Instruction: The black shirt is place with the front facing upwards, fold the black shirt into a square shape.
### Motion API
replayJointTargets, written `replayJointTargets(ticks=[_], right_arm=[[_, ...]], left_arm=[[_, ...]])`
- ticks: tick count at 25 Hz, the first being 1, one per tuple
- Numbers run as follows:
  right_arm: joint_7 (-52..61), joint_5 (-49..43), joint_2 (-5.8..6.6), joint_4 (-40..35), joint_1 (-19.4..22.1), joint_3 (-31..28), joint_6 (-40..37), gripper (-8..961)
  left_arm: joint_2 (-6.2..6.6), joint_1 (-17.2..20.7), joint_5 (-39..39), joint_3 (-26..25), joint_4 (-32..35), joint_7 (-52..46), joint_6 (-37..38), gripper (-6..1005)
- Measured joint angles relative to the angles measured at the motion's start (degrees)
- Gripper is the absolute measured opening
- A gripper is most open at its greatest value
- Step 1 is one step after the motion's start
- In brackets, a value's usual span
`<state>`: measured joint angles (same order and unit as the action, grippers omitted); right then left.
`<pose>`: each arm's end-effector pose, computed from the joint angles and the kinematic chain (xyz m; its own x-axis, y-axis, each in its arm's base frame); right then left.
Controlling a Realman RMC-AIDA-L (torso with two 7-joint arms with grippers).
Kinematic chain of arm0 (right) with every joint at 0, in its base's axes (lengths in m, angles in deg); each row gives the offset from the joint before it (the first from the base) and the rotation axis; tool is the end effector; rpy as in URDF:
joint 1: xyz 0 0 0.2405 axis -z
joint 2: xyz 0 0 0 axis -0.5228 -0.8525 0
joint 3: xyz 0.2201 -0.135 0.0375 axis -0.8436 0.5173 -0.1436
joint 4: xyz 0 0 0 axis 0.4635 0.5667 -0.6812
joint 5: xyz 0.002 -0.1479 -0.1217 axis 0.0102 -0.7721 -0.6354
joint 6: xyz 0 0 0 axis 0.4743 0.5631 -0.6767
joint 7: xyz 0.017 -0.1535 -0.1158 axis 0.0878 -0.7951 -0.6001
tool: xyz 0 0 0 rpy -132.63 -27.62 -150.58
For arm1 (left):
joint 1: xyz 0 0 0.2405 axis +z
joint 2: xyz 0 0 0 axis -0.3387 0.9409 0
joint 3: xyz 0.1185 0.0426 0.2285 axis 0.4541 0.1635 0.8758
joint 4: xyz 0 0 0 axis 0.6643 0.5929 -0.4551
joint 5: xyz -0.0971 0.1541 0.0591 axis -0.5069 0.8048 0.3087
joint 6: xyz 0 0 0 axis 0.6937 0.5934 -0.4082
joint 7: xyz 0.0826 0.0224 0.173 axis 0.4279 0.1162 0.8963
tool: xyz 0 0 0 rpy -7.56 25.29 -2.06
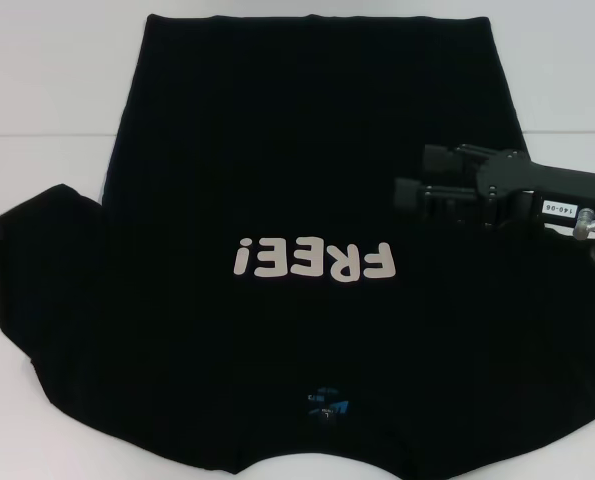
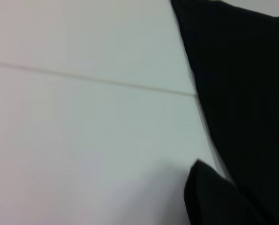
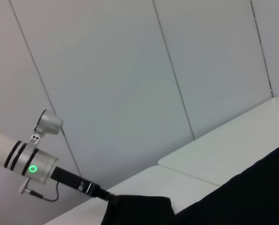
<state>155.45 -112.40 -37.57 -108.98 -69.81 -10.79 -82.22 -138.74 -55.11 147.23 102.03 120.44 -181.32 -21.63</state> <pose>0.1859 0.3839 -0.0228 0.6857 -0.3475 -0.6396 -0.5345 -0.8369 -0.1183 -0.3686 0.4172 0.0670 0.3642 0.7688 0.5257 0.8695 -0.0786 -0.4876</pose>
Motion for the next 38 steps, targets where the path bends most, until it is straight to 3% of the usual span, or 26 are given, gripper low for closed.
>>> replayJointTargets(ticks=[12,17,20,23,25,34,38], right_arm=[[0.0,0.0,-0.16,1.2,-0.2,0.5,0.0,895],[0.0,0.0,-0.13,1.3,-0.3,0.5,-0.1,893],[0.0,0.0,-0.11,1.3,-0.1,0.6,-0.3,892],[0.0,0.0,-0.11,1.3,0.3,0.5,-0.4,891],[0.0,0.0,-0.11,1.3,0.5,0.6,-0.4,891],[0.2,0.8,0.73,1.2,1.9,-0.1,-0.6,888],[1.2,3.4,2.37,1.2,3.2,-2.0,-0.3,887]], left_arm=[[-0.24,-0.9,0.1,2.3,0.2,1.5,-4.8,96],[-0.59,-0.9,-1.5,1.8,1.8,1.0,1.6,114],[-1.20,-0.9,-4.8,1.8,4.8,1.0,9.6,125],[-2.78,-1.2,-7.7,2.0,8.1,0.9,15.5,136],[-4.80,-1.9,-8.6,2.2,10.3,0.9,17.7,144],[-11.89,-5.2,-9.2,3.5,8.2,5.1,15.8,177],[-13.24,-5.2,-11.5,4.0,7.9,7.2,15.5,191]])
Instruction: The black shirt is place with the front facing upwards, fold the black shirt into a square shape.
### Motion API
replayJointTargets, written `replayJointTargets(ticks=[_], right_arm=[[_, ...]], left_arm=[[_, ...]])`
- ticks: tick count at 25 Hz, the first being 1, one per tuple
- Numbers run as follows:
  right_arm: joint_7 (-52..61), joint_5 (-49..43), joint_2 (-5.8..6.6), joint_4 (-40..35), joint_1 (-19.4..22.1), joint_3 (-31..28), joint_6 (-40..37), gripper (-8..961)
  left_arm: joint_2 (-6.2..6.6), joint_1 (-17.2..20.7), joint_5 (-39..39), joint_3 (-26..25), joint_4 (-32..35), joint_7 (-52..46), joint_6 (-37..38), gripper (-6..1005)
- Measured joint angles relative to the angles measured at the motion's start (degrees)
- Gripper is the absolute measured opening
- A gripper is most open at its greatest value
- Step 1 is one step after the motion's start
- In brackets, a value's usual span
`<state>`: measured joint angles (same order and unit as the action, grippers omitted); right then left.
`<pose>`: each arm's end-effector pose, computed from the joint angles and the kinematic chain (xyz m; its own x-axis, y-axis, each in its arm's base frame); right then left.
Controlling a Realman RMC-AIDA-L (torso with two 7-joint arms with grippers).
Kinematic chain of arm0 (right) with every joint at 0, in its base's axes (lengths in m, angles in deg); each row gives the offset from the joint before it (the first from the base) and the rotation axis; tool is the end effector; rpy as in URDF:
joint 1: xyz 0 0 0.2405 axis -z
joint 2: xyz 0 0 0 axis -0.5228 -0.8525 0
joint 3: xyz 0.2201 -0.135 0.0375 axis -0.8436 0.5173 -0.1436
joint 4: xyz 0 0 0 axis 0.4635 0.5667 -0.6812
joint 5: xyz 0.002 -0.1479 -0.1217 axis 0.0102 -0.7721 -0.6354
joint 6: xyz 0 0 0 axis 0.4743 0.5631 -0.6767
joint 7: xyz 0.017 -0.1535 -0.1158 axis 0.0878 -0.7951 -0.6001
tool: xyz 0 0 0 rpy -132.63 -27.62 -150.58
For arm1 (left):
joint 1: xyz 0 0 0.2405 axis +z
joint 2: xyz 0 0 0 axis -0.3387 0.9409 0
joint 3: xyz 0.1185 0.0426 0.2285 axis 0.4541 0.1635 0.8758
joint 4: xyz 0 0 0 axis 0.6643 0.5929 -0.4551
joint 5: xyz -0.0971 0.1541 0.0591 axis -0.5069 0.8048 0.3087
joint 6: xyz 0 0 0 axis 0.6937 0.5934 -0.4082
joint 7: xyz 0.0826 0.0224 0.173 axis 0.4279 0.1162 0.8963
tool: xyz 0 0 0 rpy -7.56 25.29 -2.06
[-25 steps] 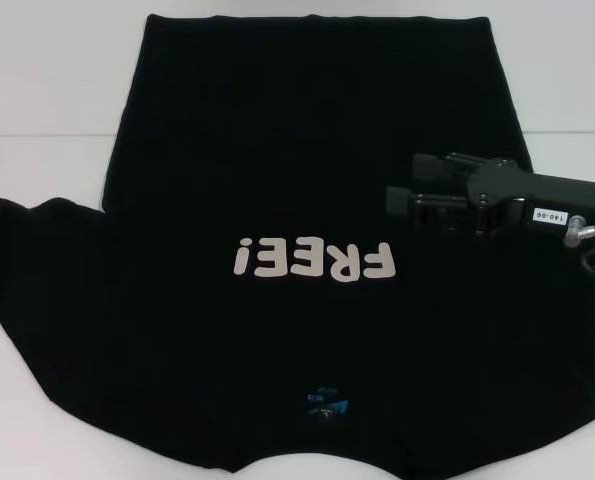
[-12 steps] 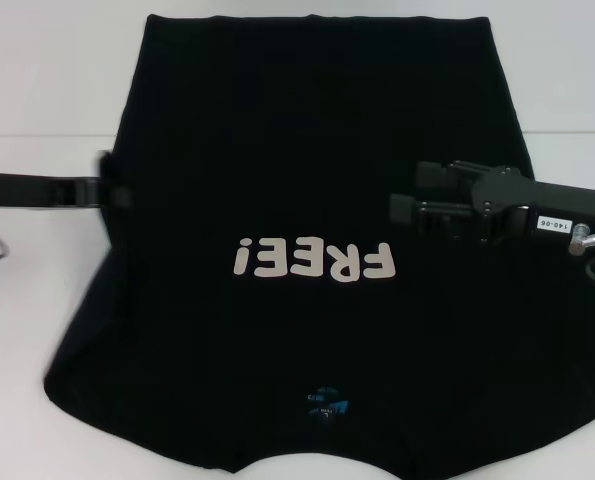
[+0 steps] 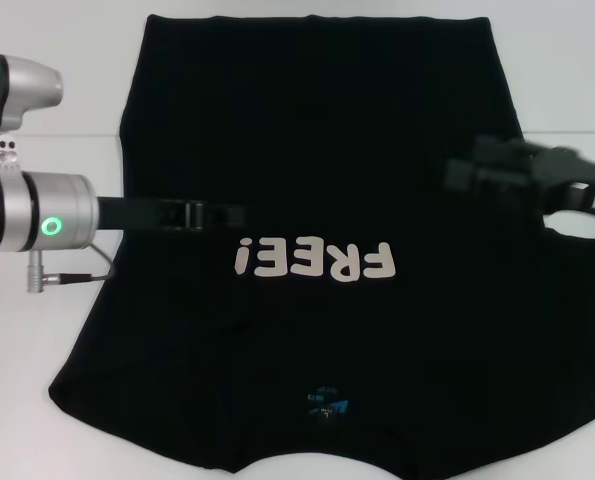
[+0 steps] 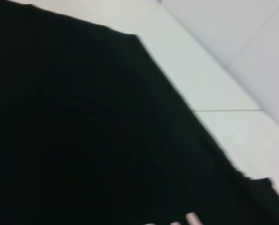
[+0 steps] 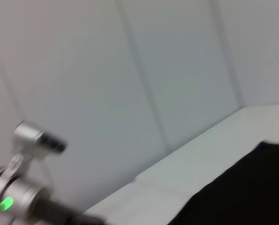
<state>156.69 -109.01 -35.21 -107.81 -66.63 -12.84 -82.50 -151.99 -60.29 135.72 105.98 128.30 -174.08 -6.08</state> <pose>0.2103 0.3837 0.0030 0.6152 -0.3691 -0.6967 -0.6144 -0.7782 -0.1302 -0.2190 0.4070 -0.0428 0.5099 0.7241 0.4644 0.8518 -0.5002 -0.1553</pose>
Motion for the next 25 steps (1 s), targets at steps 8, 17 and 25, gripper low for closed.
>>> replayJointTargets(ticks=[8,17,25], right_arm=[[14.4,-1.1,5.07,0.0,1.6,-2.6,3.1,884],[44.1,-15.2,13.33,-0.2,2.4,-2.4,0.5,881],[56.1,-32.5,14.29,-1.3,2.2,-2.1,-5.7,879]], left_arm=[[0.38,1.2,-10.6,0.2,-1.4,13.1,9.1,378],[-0.41,3.7,-18.6,0.7,-9.6,46.4,19.8,750],[-0.80,4.7,-18.3,7.2,-12.4,58.1,17.0,936]])
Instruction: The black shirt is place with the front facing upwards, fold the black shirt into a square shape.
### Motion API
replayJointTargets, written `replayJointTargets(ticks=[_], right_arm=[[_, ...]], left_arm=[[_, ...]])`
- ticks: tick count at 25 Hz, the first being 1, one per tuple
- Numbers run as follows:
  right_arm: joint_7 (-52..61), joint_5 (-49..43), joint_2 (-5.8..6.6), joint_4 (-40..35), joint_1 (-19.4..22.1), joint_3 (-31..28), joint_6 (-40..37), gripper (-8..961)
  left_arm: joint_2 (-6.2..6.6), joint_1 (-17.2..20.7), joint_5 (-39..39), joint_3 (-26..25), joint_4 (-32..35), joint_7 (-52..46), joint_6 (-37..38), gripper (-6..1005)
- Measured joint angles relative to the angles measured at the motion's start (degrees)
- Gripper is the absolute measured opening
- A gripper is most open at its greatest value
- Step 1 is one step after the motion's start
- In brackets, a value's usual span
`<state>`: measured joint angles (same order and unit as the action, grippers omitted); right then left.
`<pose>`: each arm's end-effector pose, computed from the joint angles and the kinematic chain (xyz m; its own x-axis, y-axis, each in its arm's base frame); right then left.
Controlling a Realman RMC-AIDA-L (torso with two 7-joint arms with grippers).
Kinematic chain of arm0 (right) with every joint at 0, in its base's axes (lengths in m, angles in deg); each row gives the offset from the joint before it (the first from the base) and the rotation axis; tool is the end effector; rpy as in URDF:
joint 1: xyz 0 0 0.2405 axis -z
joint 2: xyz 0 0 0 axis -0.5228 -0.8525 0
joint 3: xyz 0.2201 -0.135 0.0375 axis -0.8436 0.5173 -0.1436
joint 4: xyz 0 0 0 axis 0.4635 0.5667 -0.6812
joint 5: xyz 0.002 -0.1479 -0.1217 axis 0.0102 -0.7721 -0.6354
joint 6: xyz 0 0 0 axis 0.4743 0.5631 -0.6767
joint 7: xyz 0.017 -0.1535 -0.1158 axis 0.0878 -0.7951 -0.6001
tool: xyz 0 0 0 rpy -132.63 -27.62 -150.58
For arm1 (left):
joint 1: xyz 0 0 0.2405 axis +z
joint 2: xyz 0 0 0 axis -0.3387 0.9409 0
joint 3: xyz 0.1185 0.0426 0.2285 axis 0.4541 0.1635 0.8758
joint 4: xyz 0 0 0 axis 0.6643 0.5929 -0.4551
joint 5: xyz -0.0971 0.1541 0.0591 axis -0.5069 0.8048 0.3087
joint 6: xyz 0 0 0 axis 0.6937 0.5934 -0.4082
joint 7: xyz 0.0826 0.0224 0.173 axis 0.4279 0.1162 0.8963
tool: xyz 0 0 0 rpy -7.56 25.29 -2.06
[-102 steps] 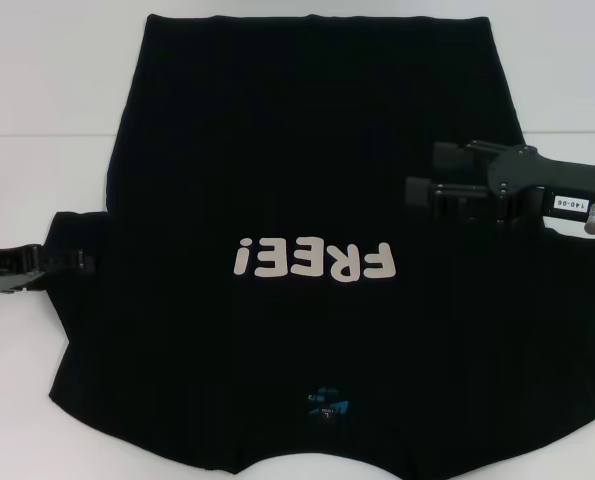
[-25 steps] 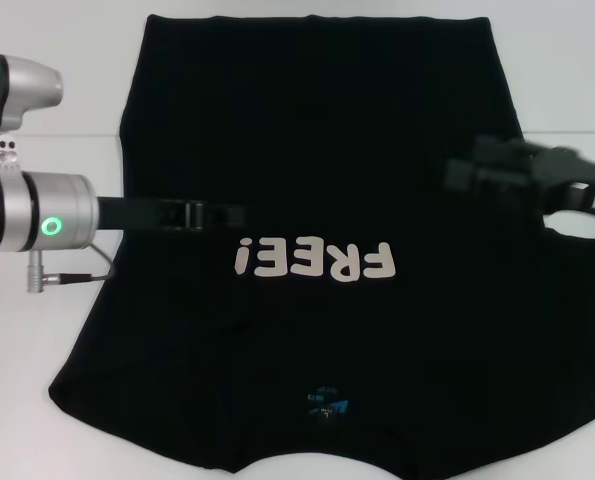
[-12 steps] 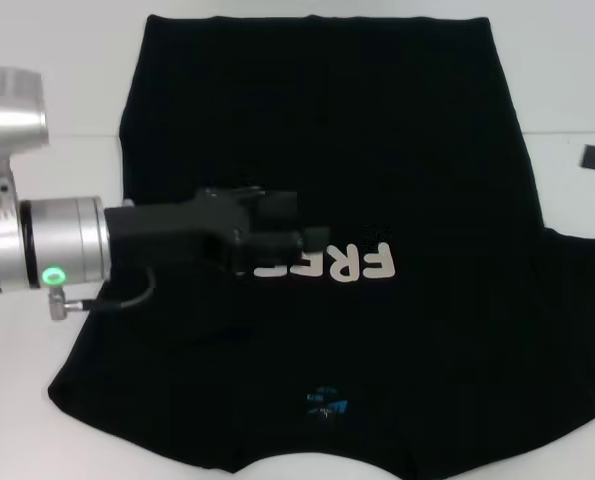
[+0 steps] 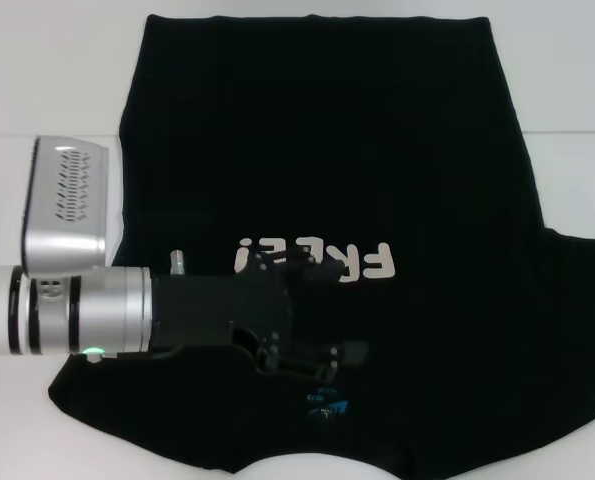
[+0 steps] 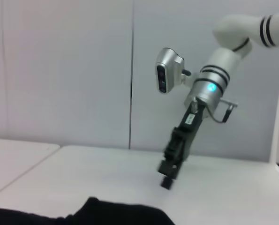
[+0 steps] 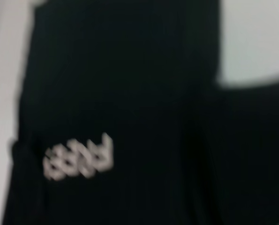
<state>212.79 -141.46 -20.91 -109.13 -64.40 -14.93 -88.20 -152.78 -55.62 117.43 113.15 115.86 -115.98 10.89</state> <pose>0.3375 0.3411 0.0683 -0.0281 -0.9435 -0.3303 -0.9980 0.0452 -0.0441 -0.1751 0.3223 -0.0867 0.8502 0.0628 0.5227 0.1394 -0.9843 -0.1085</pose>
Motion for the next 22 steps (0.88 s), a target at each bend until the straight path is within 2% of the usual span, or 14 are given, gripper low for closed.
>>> replayJointTargets(ticks=[3,7,12,22], right_arm=[[1.8,-4.3,-0.85,0.3,-0.3,0.9,-0.7,878],[2.8,-5.6,-1.92,0.4,-0.3,1.2,0.1,876],[2.6,-5.4,-2.62,0.5,-0.8,0.9,3.1,875],[2.2,-5.8,-3.68,2.9,-2.9,1.8,9.3,872]], left_arm=[[-0.01,0.0,0.0,1.7,-0.1,0.9,-1.3,947],[0.13,-0.3,0.0,2.3,-0.3,1.3,-2.7,947],[0.57,-1.1,-0.1,1.8,-1.1,1.0,-3.2,947],[0.60,-1.2,-0.2,1.8,-1.1,-0.5,-4.9,946]])
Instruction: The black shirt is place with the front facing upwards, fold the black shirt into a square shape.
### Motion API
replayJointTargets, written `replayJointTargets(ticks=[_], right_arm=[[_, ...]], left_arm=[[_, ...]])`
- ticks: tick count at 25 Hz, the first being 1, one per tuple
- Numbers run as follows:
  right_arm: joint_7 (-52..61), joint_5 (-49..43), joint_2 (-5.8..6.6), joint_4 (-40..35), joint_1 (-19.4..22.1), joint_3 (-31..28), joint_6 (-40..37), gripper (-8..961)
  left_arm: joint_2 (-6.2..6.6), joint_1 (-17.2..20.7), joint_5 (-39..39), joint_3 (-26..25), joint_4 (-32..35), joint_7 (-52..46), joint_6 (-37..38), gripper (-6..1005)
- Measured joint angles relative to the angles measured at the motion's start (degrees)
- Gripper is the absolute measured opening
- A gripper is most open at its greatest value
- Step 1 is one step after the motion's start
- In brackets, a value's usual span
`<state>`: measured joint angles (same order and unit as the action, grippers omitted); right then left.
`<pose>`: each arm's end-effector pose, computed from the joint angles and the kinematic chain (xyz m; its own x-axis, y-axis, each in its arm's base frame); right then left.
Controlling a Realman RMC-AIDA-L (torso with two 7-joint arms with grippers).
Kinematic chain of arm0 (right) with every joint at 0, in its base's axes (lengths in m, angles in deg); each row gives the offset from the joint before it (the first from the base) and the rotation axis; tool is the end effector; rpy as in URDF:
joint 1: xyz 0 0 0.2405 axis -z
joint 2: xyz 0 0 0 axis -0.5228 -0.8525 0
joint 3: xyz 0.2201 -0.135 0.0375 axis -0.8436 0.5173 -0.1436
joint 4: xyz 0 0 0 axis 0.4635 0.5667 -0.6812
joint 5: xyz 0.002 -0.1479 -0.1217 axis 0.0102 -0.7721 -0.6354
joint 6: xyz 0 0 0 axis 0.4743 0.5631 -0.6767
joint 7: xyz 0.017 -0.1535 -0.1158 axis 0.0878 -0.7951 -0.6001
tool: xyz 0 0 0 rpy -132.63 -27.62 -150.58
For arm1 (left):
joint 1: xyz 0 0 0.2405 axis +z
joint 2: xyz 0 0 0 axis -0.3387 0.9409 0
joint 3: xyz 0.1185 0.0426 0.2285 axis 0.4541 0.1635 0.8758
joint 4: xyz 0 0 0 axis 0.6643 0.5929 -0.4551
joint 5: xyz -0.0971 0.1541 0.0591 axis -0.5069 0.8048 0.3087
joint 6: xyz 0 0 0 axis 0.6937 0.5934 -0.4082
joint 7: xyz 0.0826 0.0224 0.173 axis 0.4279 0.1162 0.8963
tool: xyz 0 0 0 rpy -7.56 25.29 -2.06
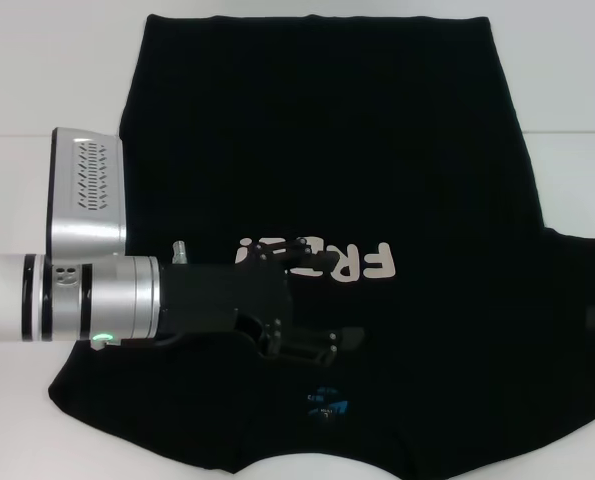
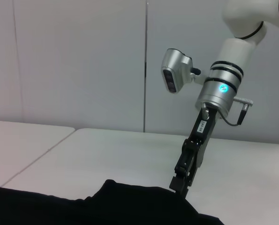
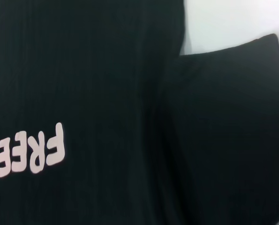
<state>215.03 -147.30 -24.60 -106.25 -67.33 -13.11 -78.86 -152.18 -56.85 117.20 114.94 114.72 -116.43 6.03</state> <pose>0.3451 0.3546 0.0320 -0.0449 -0.9468 -0.3187 -0.9864 0.0925 -0.1357 -0.1789 0.3360 -0.0915 0.8749 0.0675 0.4795 0.1551 -0.9771 -0.1454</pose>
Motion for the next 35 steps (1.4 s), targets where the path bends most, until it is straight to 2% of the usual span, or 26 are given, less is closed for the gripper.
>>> replayJointTargets(ticks=[8,15,19,24,30,35], right_arm=[[0.0,-0.1,-0.83,0.7,-0.5,0.7,2.3,869],[0.0,-0.1,-1.94,0.3,0.0,0.7,3.4,579],[0.2,-0.1,-2.14,0.2,0.2,0.6,4.2,436],[0.1,0.0,-2.19,-0.1,0.3,0.2,4.6,196],[-0.4,0.4,-2.16,-0.2,0.7,-0.7,6.7,4],[-1.1,0.6,-2.06,-1.0,1.3,-2.1,8.7,4]], left_arm=[[0.02,0.3,-0.2,-0.1,0.2,0.0,-0.3,946],[0.02,0.4,-0.3,-0.2,0.0,0.0,-0.7,946],[0.02,0.4,-0.3,-0.2,0.0,0.0,-0.7,946],[0.02,0.4,-0.3,-0.2,0.0,0.0,-0.7,946],[0.02,0.4,-0.3,-0.2,0.0,0.1,-1.0,946],[-0.13,0.4,-0.3,-0.2,0.0,0.1,-1.8,946]])
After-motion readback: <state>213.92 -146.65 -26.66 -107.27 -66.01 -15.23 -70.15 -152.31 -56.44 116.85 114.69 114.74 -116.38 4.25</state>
